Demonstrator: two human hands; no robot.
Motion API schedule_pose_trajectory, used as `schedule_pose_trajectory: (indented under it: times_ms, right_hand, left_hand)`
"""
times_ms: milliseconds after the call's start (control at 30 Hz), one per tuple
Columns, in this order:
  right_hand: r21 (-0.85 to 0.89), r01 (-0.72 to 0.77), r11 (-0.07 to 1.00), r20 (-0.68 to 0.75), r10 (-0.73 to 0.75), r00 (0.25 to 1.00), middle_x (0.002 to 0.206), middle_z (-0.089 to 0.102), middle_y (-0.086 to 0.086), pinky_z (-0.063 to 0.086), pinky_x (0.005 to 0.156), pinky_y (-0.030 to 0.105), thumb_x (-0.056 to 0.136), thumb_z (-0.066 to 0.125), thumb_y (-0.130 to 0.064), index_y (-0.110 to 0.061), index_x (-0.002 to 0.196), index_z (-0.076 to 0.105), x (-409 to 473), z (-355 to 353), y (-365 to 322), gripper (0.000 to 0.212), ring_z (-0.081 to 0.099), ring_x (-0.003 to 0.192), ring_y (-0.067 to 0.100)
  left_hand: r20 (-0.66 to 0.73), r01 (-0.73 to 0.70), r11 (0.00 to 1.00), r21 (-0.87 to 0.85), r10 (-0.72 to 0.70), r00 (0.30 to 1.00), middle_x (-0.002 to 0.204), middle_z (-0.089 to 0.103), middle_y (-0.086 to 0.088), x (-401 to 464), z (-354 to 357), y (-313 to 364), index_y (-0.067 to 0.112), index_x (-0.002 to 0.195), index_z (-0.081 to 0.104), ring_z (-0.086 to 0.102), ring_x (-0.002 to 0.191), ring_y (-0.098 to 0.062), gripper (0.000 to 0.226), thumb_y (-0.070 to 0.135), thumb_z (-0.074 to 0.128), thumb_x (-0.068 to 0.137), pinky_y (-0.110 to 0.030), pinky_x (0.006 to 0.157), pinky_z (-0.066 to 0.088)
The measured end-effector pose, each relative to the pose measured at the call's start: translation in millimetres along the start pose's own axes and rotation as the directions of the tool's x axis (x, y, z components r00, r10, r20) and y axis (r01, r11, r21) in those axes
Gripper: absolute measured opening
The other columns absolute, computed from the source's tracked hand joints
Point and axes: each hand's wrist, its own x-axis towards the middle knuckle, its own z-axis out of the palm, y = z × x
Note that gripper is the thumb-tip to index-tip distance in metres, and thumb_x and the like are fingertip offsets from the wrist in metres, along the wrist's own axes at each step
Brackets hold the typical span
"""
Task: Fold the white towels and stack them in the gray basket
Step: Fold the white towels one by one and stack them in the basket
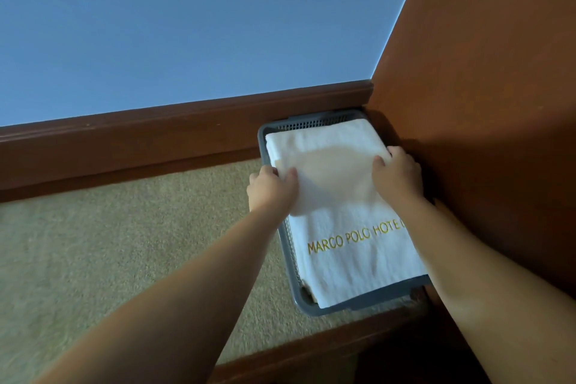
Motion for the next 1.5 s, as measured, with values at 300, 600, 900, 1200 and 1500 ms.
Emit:
schedule_pose_trajectory:
  times_ms: [300,600,900,1200,1500]
  right_hand:
    - [0.174,-0.118,0.978,0.214,0.079,0.974,0.077,0.062,0.007,0.044,0.061,0.032,0.096,0.065,-0.04,-0.007,0.084,0.065,75,-7,-31,0.035,0.064,0.076,0.031]
    - [0.261,-0.053,0.964,0.17,0.008,0.985,0.094,0.064,0.012,0.043,0.076,0.032,0.102,0.06,-0.032,-0.003,0.103,0.066,97,10,-35,0.03,0.062,0.09,0.03]
    - [0.192,-0.038,0.981,0.072,0.024,0.997,0.121,0.062,0.019,0.042,0.085,0.034,0.105,0.049,-0.031,-0.005,0.122,0.055,93,23,-43,0.032,0.061,0.111,0.035]
    - [0.037,-0.046,0.998,0.167,0.039,0.985,0.127,0.06,0.023,0.044,0.086,0.043,0.107,0.032,-0.057,-0.006,0.13,0.047,65,8,-19,0.058,0.059,0.114,0.043]
    - [-0.16,0.478,0.864,0.021,-0.481,0.876,0.163,0.035,0.017,0.03,0.12,0.047,0.105,0.046,-0.032,-0.02,0.159,0.036,23,25,-47,0.056,0.032,0.149,0.036]
  left_hand:
    - [0.007,0.066,0.972,-0.226,-0.066,0.998,0.094,0.069,-0.006,64,-19,43,0.006,0.109,0.067,0.067,0.082,-0.022,0.033,0.038,0.064,0.099,-0.039,0.078,0.063]
    - [-0.013,0.124,0.928,-0.351,-0.137,0.99,0.088,0.076,-0.001,67,-10,26,0.011,0.091,0.074,0.076,0.083,-0.026,0.044,0.054,0.071,0.083,-0.043,0.078,0.066]
    - [-0.19,-0.129,0.987,-0.092,0.11,0.976,0.078,0.062,0.007,75,0,21,0.016,0.093,0.065,0.055,0.067,-0.007,0.033,0.048,0.063,0.097,-0.031,0.058,0.037]
    - [0.146,-0.046,0.99,-0.131,0.066,0.987,0.092,0.076,0.002,43,-9,6,0.018,0.104,0.071,0.074,0.084,-0.02,0.052,0.062,0.075,0.076,-0.043,0.078,0.064]
    - [0.05,-0.438,0.698,0.567,0.501,0.864,0.173,0.009,-0.007,10,10,23,0.029,0.166,0.007,0.011,0.159,-0.028,0.07,0.057,0.032,0.106,-0.047,0.126,0.016]
